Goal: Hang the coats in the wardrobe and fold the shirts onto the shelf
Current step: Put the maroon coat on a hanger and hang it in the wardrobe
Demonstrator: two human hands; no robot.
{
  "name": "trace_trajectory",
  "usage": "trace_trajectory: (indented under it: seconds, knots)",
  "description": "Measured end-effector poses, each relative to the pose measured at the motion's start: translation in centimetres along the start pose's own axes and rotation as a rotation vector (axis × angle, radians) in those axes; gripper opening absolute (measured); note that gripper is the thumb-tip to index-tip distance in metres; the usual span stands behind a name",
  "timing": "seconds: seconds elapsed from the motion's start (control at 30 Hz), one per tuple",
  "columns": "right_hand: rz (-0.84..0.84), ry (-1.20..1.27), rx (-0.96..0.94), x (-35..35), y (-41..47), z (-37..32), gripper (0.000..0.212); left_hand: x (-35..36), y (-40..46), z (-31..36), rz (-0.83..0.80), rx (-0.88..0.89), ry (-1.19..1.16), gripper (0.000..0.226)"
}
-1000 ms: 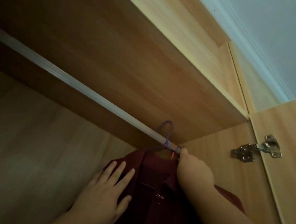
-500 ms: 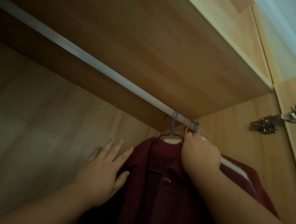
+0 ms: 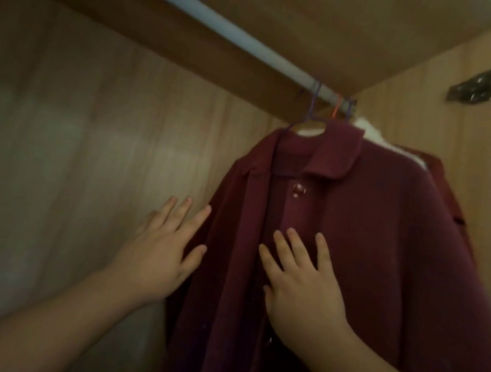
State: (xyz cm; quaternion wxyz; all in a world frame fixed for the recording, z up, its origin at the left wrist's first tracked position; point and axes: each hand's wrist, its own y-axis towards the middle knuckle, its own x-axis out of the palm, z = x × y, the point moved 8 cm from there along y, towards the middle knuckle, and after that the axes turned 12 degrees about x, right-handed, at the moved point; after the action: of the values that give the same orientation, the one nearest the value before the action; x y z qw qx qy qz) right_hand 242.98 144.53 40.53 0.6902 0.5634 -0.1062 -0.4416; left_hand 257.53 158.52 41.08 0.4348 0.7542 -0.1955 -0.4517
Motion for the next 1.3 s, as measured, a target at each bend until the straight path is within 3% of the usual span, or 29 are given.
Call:
trace_trajectory:
  seconds: [0.23, 0.47, 0.73, 1.0, 1.3]
  knots:
    - [-0.266, 0.094, 0.003, 3.6, -12.3, -3.9, 0.062, 6.3, -13.3, 3.7, -0.238, -0.062, -0.099, 0.075]
    - [-0.467, 0.249, 0.077, 4.2, -24.4, -6.1, 0.065, 6.6, -26.4, 9.6, -0.478, -0.199, -0.102, 0.071]
    - [-0.689, 0.515, 0.152, -0.6, -37.1, -5.9, 0.067, -1.8, -37.3, 19.5, -0.630, -0.381, 0.032, 0.067]
    - [-1.042, 0.728, 0.129, -9.6, -52.5, -4.1, 0.068, -9.6, -49.7, 31.6, -0.929, -0.598, -0.015, 0.068]
    - [-1.022, 0.728, 0.243, -20.4, -64.4, 4.4, 0.067, -20.3, -56.1, 42.8, -0.888, -0.658, -0.126, 0.068]
